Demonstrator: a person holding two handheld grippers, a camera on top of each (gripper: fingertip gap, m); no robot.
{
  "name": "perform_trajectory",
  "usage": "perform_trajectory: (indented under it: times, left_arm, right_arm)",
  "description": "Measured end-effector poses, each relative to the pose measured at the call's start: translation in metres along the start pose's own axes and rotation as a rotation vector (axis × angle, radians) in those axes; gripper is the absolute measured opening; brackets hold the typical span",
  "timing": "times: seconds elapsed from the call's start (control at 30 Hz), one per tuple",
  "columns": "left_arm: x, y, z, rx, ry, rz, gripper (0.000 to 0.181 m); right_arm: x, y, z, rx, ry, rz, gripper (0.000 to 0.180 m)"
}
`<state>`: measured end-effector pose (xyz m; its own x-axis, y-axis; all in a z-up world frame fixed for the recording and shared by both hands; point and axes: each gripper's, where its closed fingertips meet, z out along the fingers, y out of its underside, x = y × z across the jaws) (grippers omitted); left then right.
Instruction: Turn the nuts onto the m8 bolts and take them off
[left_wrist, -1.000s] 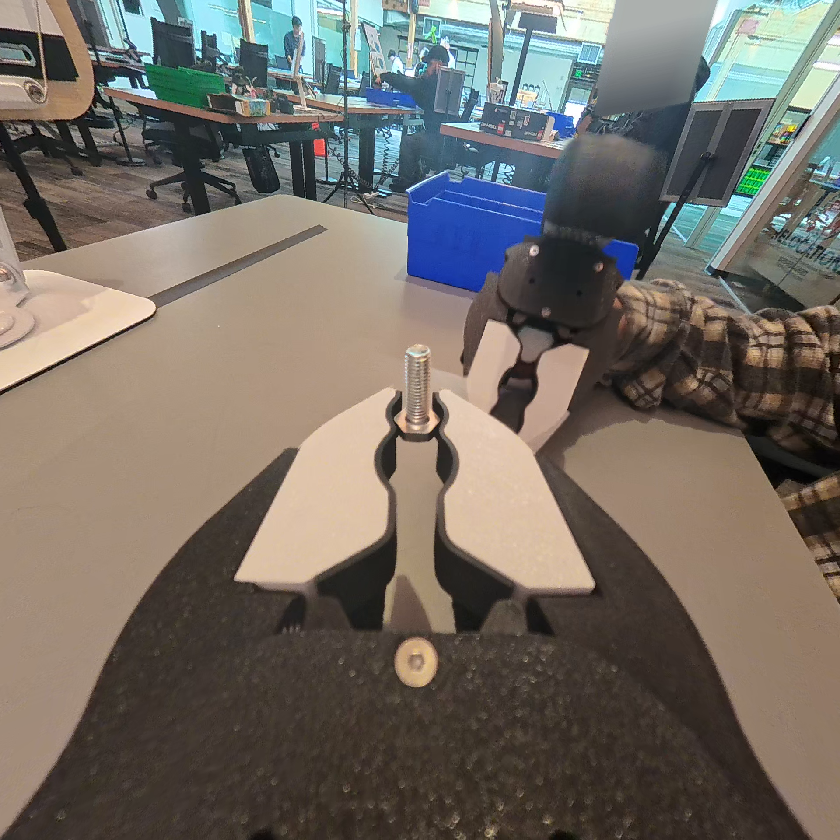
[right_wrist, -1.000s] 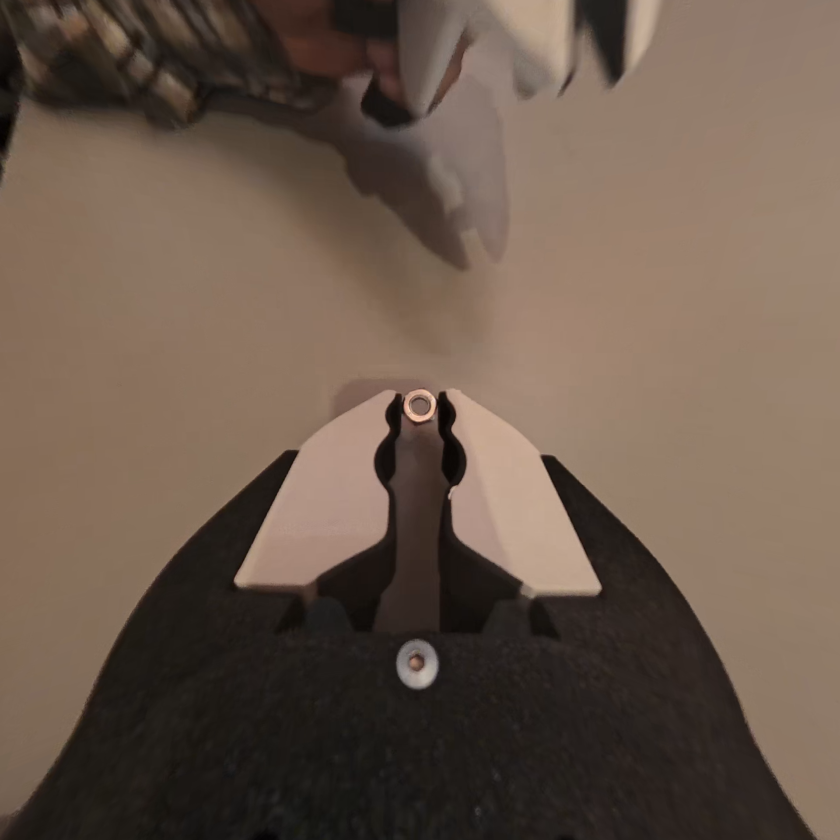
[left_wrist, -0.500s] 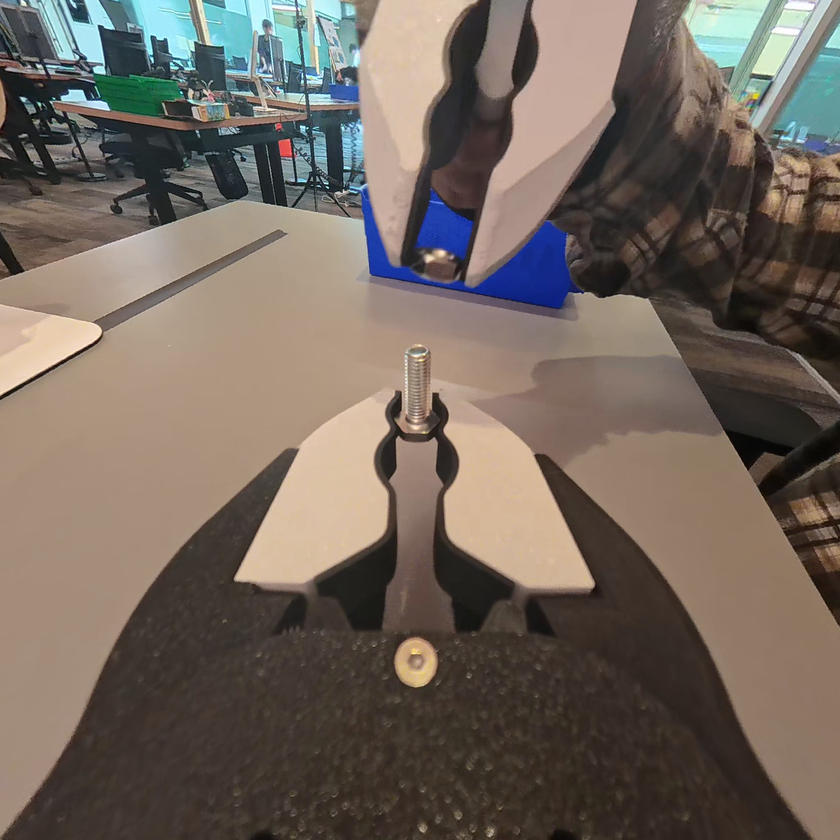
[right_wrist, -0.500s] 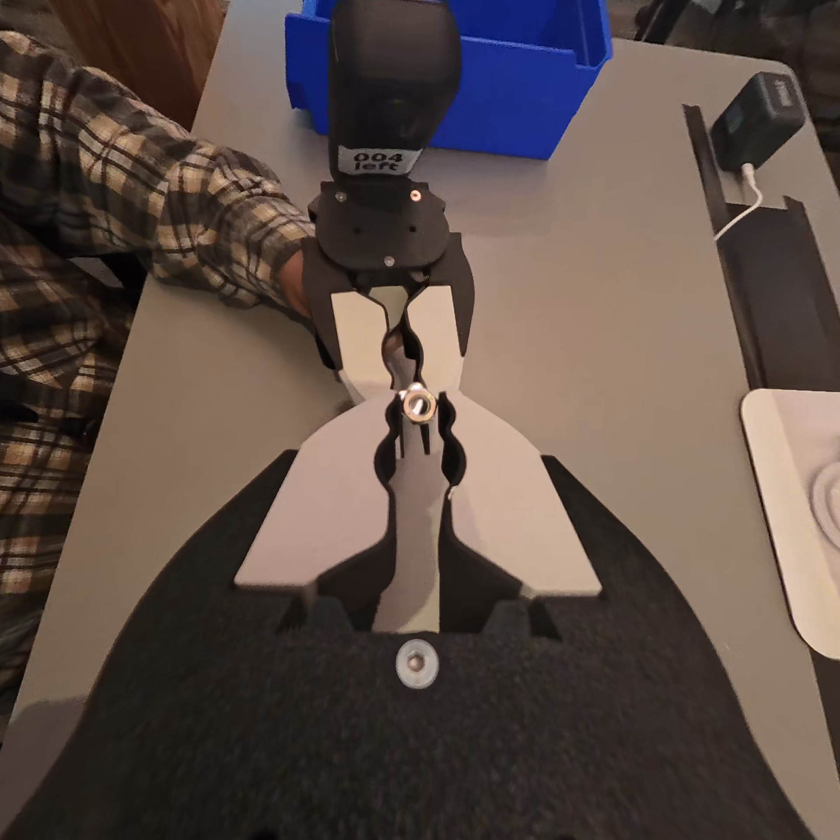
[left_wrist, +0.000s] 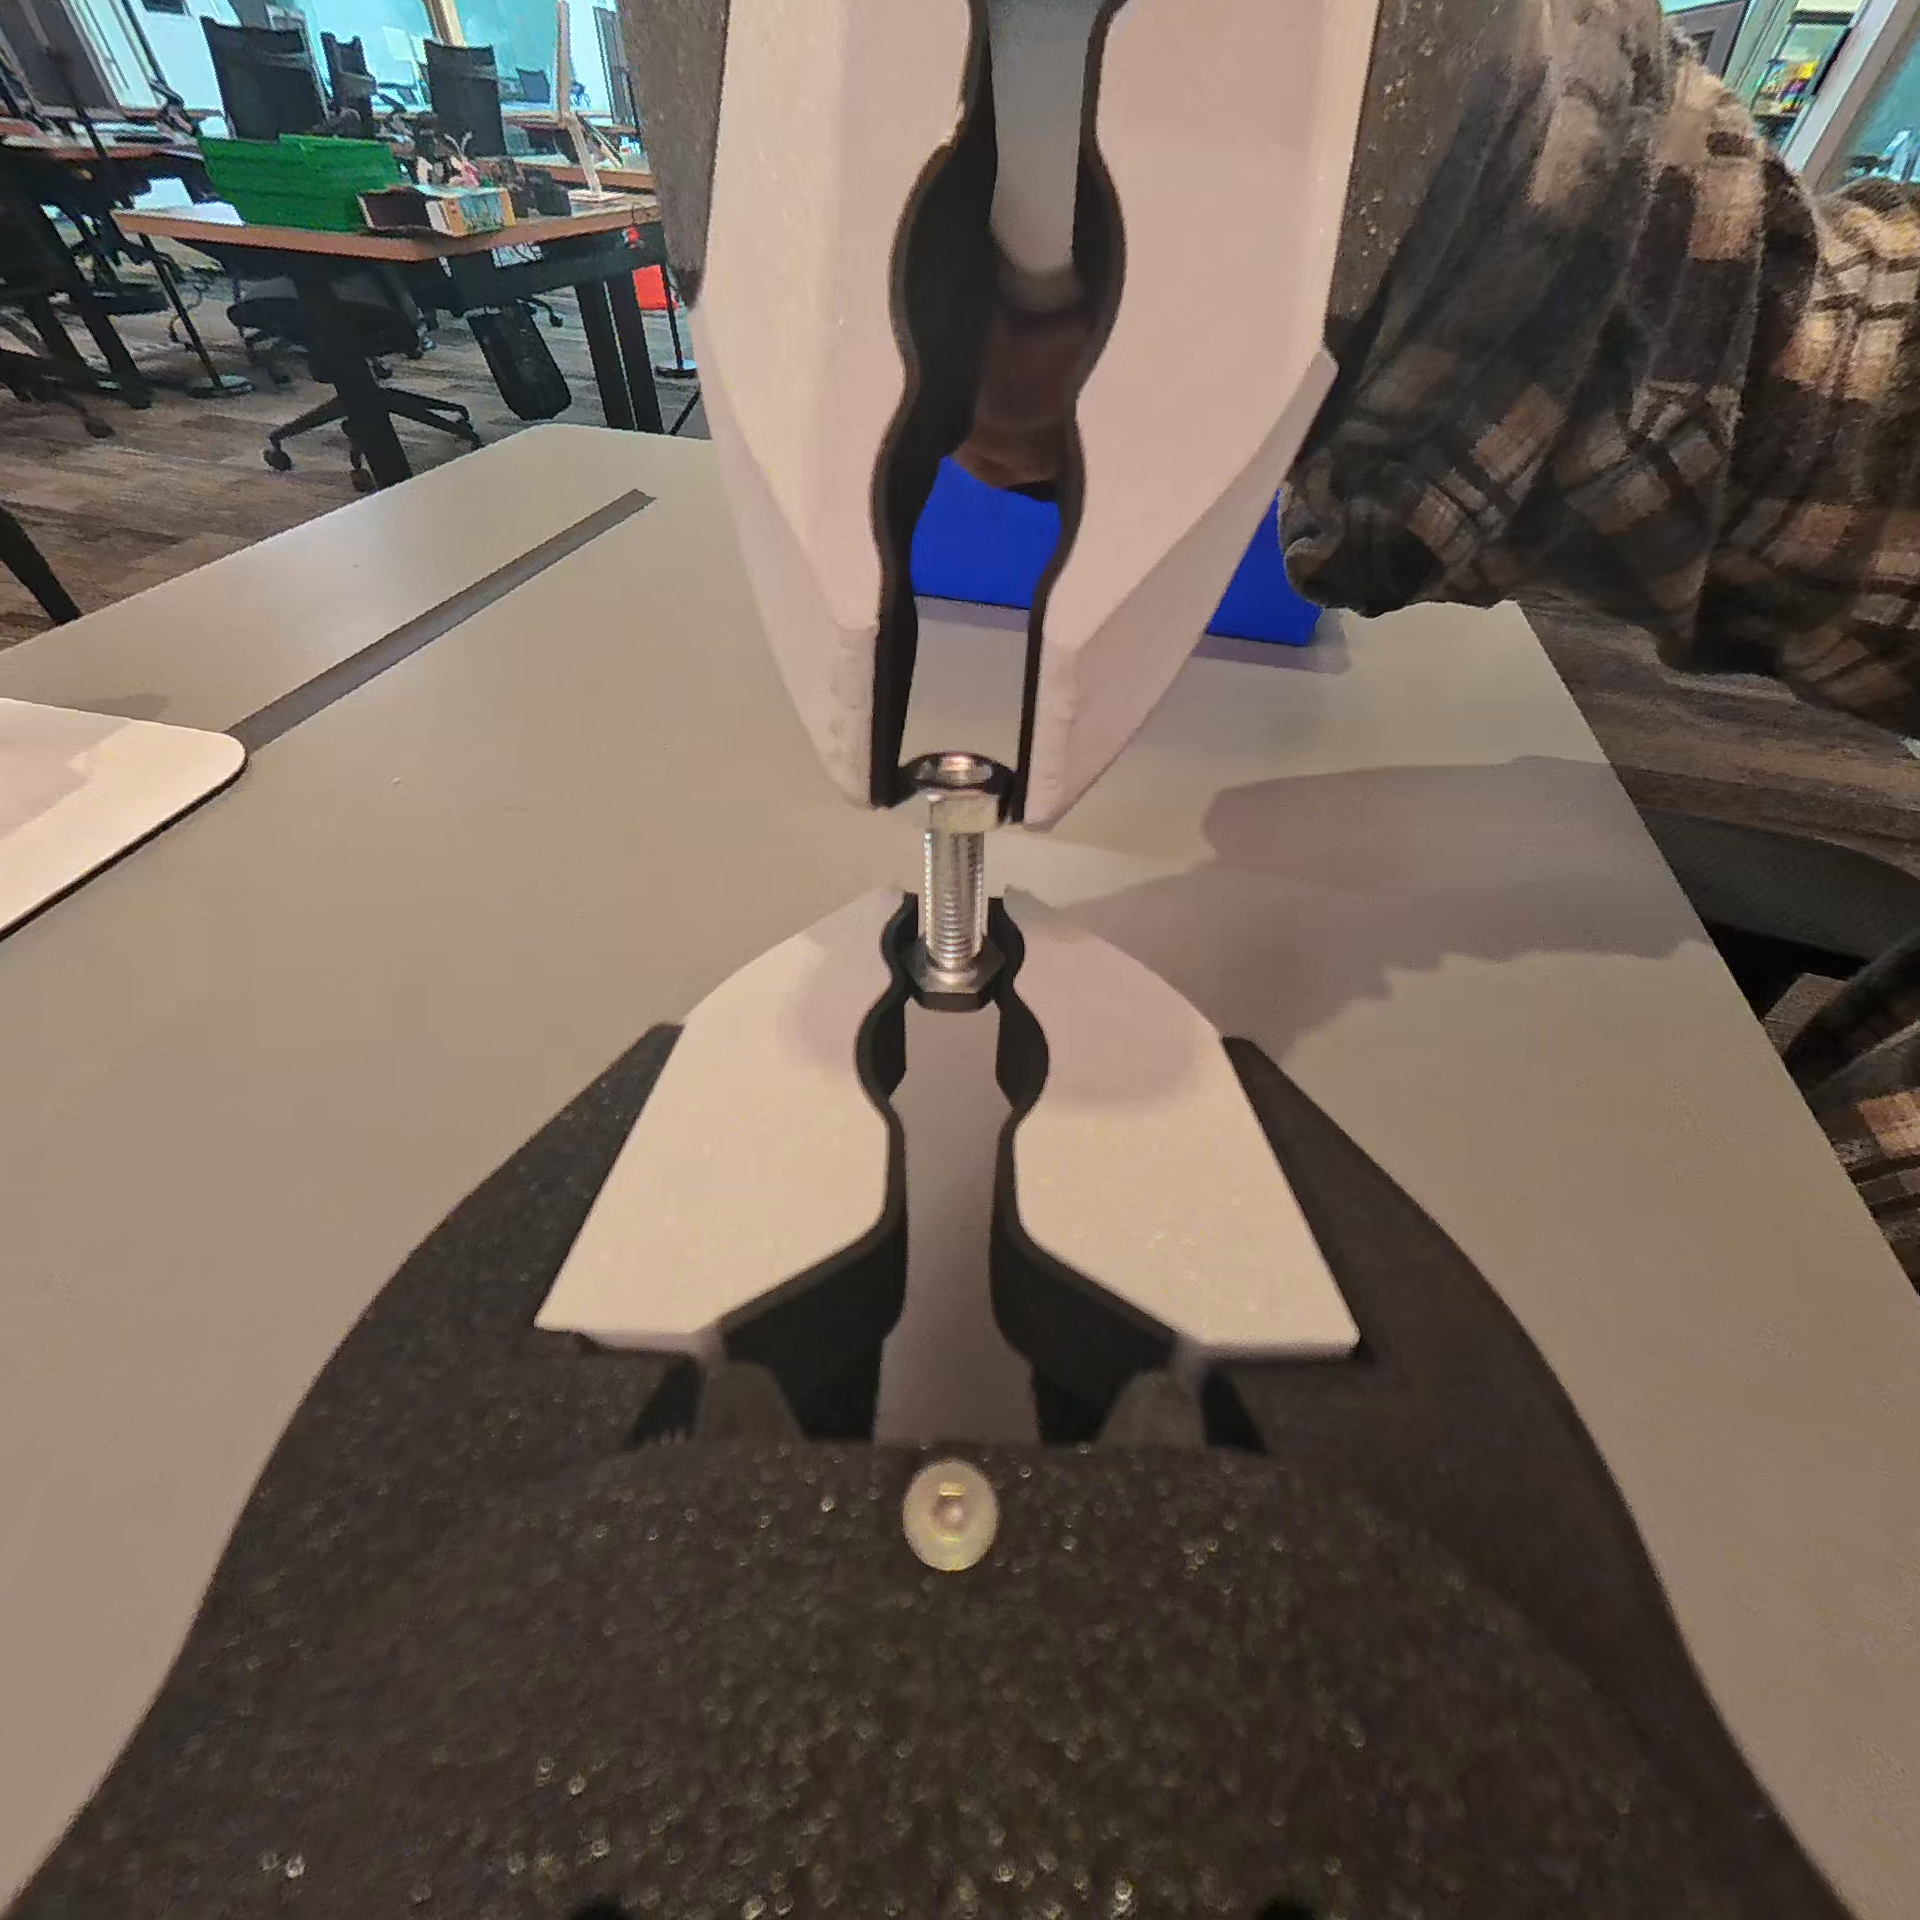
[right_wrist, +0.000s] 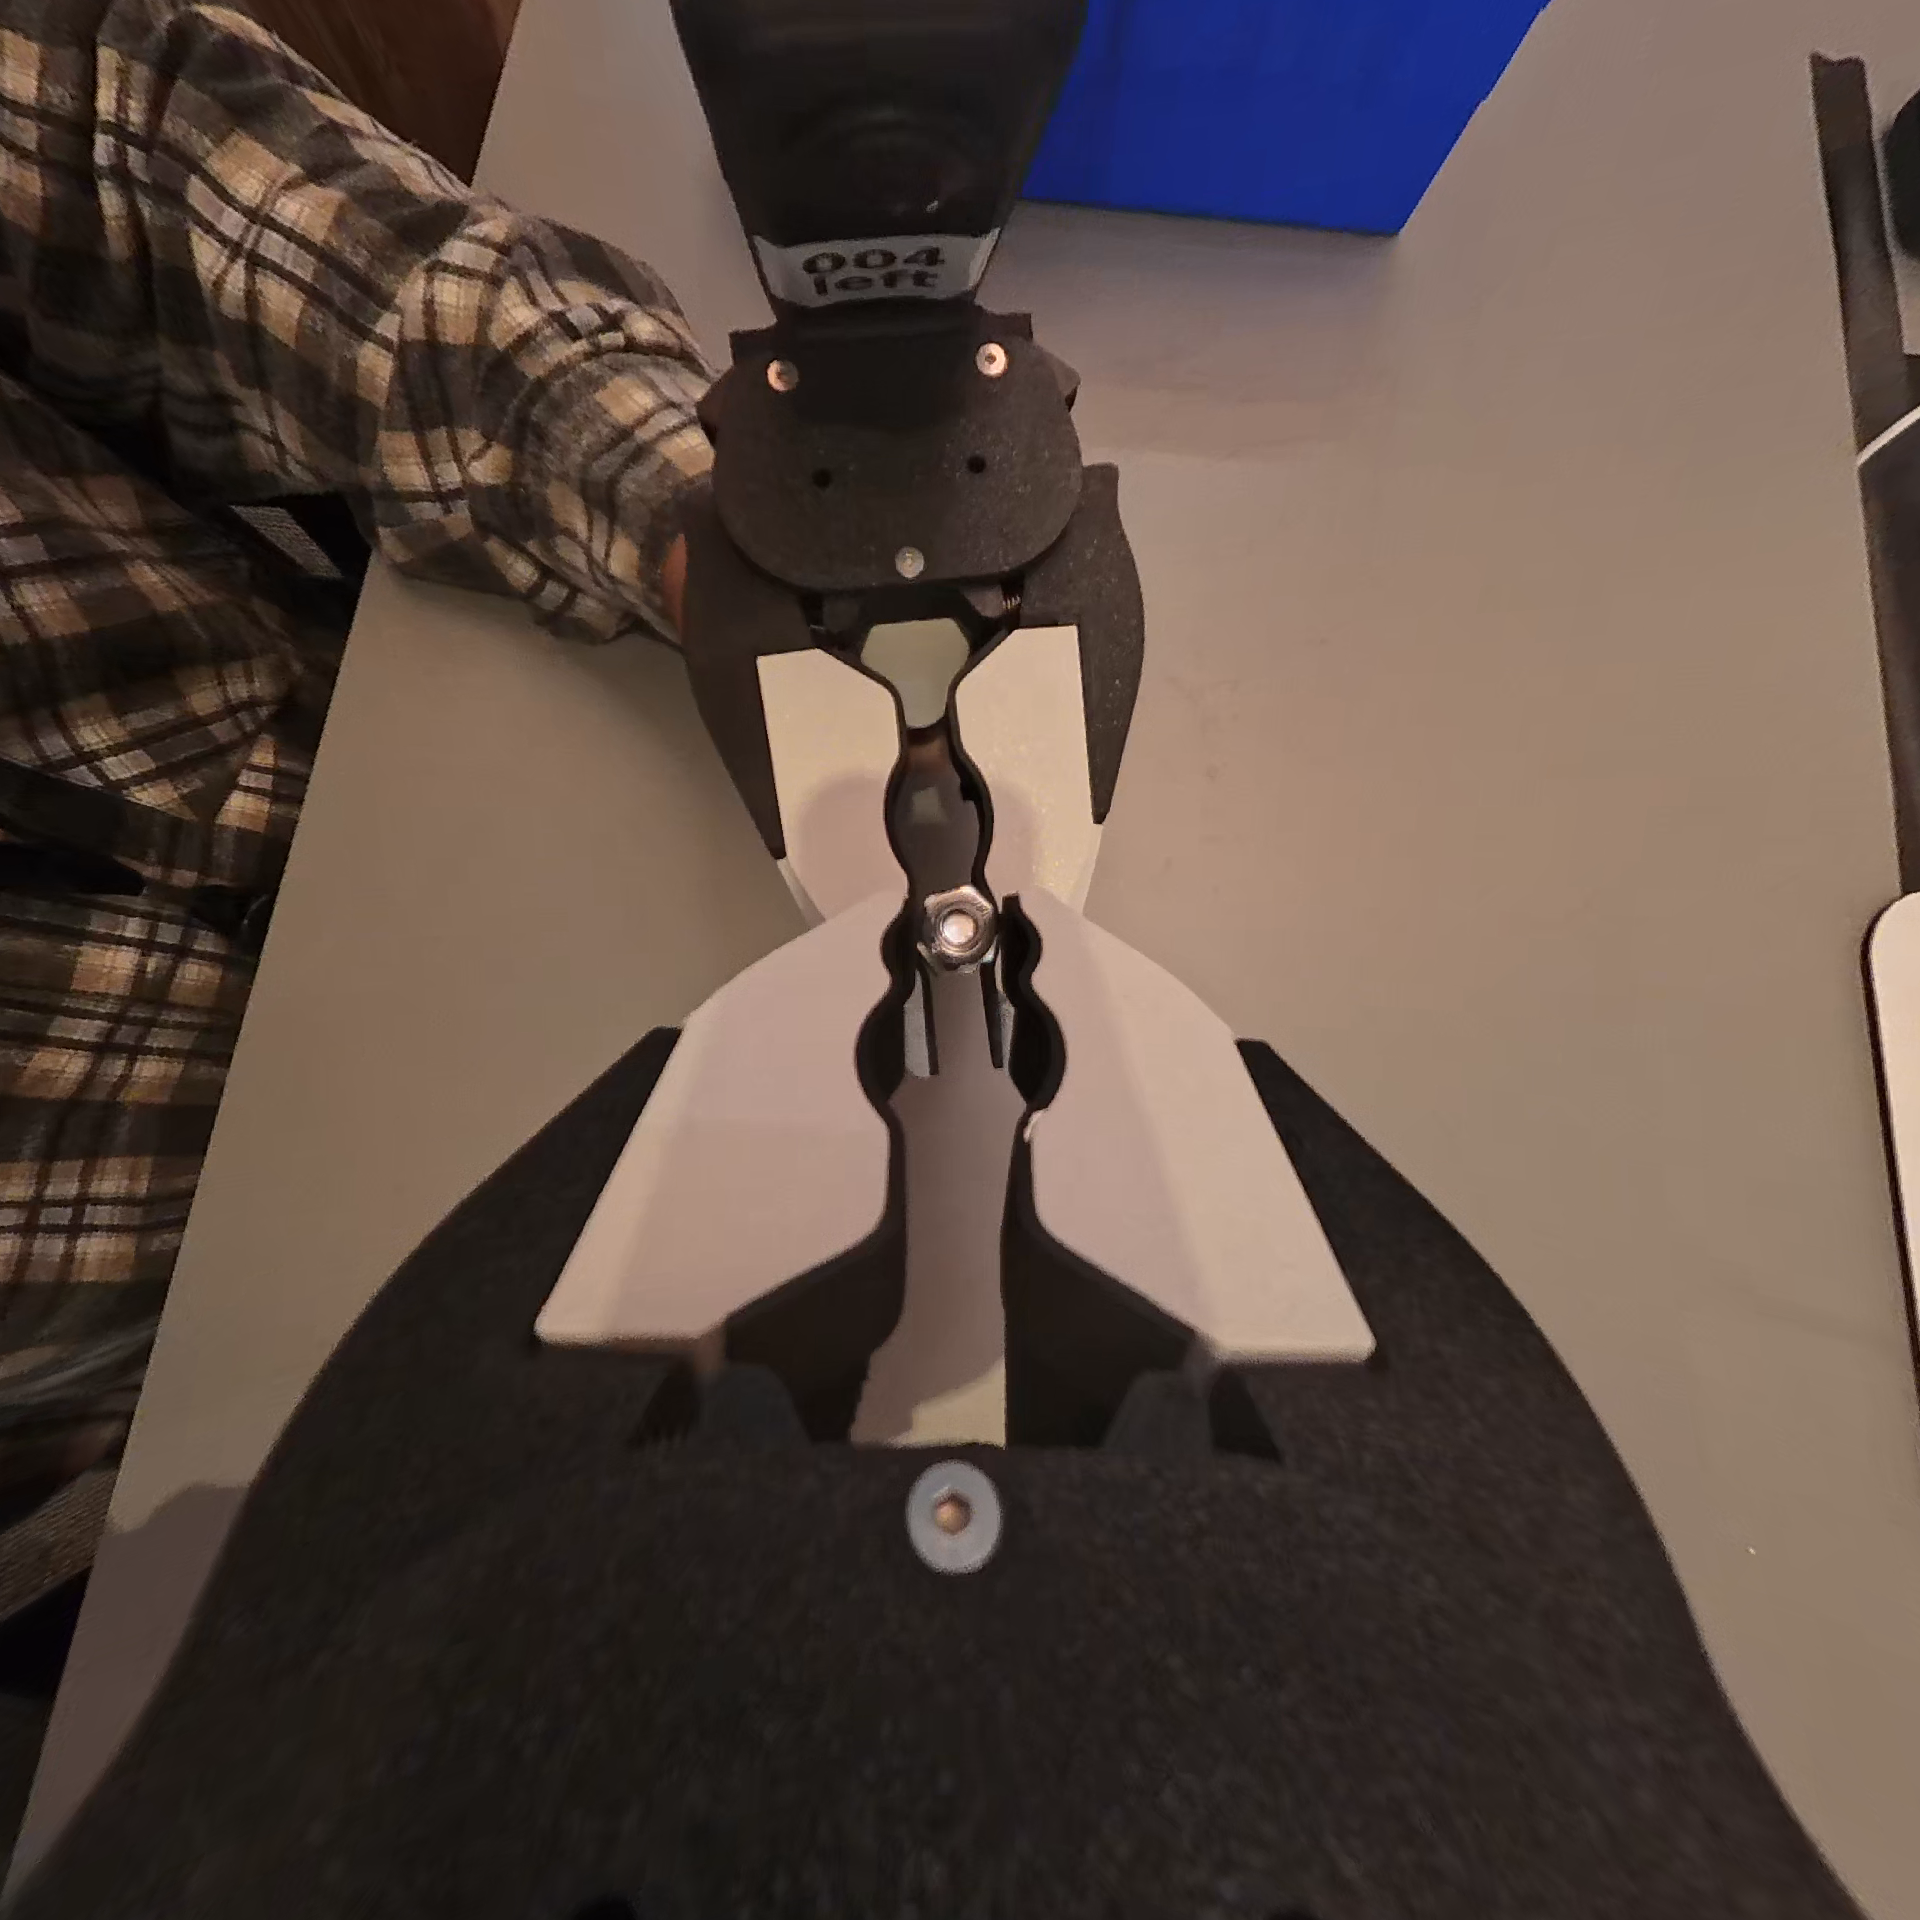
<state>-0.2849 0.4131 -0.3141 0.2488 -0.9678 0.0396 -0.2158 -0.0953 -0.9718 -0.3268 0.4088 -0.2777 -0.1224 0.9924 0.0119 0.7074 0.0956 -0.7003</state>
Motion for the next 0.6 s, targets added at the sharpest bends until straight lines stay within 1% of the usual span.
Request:
perform_trajectory:
  times: [0.23, 0.6]
  left_arm:
    - [-0.001, 0.011, 0.006, -0.09, -0.03, 0.029, 0.012]
    - [0.001, 0.012, 0.007, -0.093, -0.012, 0.018, 0.012]
  right_arm:
    - [-0.002, 0.01, 0.003, -0.071, -0.012, -0.007, 0.015]
    - [-0.003, 0.012, 0.003, -0.08, -0.016, -0.016, 0.015]
